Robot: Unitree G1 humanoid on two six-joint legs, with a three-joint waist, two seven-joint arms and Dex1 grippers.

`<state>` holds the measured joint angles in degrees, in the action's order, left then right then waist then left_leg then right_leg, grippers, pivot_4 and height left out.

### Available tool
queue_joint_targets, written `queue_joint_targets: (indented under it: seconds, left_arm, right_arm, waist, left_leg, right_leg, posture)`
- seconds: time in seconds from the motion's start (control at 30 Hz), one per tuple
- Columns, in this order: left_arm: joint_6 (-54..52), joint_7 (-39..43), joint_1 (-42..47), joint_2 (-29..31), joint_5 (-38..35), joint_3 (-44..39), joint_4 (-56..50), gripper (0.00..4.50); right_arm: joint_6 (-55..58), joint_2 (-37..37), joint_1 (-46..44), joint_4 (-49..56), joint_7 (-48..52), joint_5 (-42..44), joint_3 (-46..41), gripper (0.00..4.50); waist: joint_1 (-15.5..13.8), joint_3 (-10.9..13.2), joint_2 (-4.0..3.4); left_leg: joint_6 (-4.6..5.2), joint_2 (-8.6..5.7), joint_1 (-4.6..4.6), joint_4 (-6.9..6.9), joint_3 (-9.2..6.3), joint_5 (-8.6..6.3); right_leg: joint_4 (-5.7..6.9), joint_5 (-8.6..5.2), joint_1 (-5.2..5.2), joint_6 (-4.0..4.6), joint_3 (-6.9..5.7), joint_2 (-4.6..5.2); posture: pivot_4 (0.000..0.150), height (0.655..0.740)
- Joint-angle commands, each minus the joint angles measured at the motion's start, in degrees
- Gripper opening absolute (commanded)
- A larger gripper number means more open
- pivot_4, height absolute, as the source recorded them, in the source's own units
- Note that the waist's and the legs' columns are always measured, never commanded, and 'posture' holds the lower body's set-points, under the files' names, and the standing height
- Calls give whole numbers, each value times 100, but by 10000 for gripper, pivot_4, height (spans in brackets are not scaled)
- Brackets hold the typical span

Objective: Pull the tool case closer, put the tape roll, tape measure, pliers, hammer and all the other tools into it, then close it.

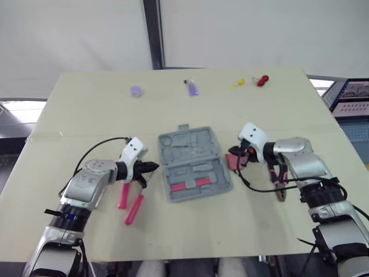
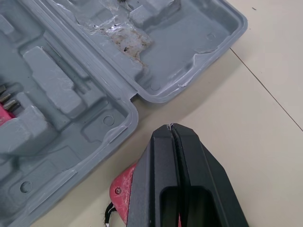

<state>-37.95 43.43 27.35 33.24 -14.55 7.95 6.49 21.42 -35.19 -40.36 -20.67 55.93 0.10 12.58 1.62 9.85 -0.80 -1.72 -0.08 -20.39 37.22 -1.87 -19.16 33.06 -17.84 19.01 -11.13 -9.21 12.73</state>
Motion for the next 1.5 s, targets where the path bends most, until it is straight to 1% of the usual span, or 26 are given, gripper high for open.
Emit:
queue_joint_targets:
  seconds: [0.03, 0.2, 0.43, 0.6, 0.97, 1.13, 1.5]
  left_arm:
    - [168, 77, 234, -58, 120, 23, 187, 0]
    - [299, 184, 463, -213, 341, 255, 608, 0]
    - [335, 189, 623, -402, 549, 413, 864, 0]
    - [450, 225, 717, -490, 671, 446, 1042, 0]
    - [491, 233, 738, -551, 790, 346, 1022, 0]
    - [507, 196, 755, -593, 802, 288, 1027, 0]
    - [482, 187, 745, -637, 788, 255, 996, 0]
  right_arm:
    - [60, 6, -147, 69, -43, -75, -16, 622]
    - [193, 55, -175, 73, -54, -167, 53, 622]
    - [323, 121, -122, 141, -86, -196, 39, 622]
    - [294, 172, -118, 52, -101, -215, 44, 622]
    - [240, 316, -103, 4, -33, -205, 90, 622]
    - [61, 356, -161, -247, -123, -359, 168, 622]
    - [-140, 434, -212, -504, -216, -415, 154, 622]
  waist:
    - [-12, 0, 0]
    - [-7, 0, 0]
    - [-2, 0, 0]
    - [-4, -1, 2]
    - [-3, -1, 2]
    - [-1, -2, 2]
    - [2, -2, 4]
  left_leg:
    - [0, 0, -1, 1, 0, 0]
    - [0, -1, -3, 7, 0, 0]
    - [0, 0, -5, 6, 1, 0]
    - [0, 0, -16, 9, 6, 0]
    - [0, 0, -25, 14, 6, 0]
    - [0, 0, -25, 15, 6, 0]
    - [0, 0, -25, 16, 6, 0]
  right_leg:
    - [0, 0, 0, 0, 0, -1]
    - [3, 0, 0, 0, 2, 0]
    - [7, 0, 7, 0, 4, -2]
    - [40, 0, 37, 0, 12, 1]
    - [45, 0, 48, 0, 13, 1]
    - [47, 0, 48, 0, 13, 1]
    - [48, 0, 49, 1, 14, 1]
  posture:
    - [1500, 7400]
    - [1500, 7400]
    - [1500, 7400]
    - [1500, 7400]
    - [1500, 7400]
    - [1500, 7400]
    - [1500, 7400]
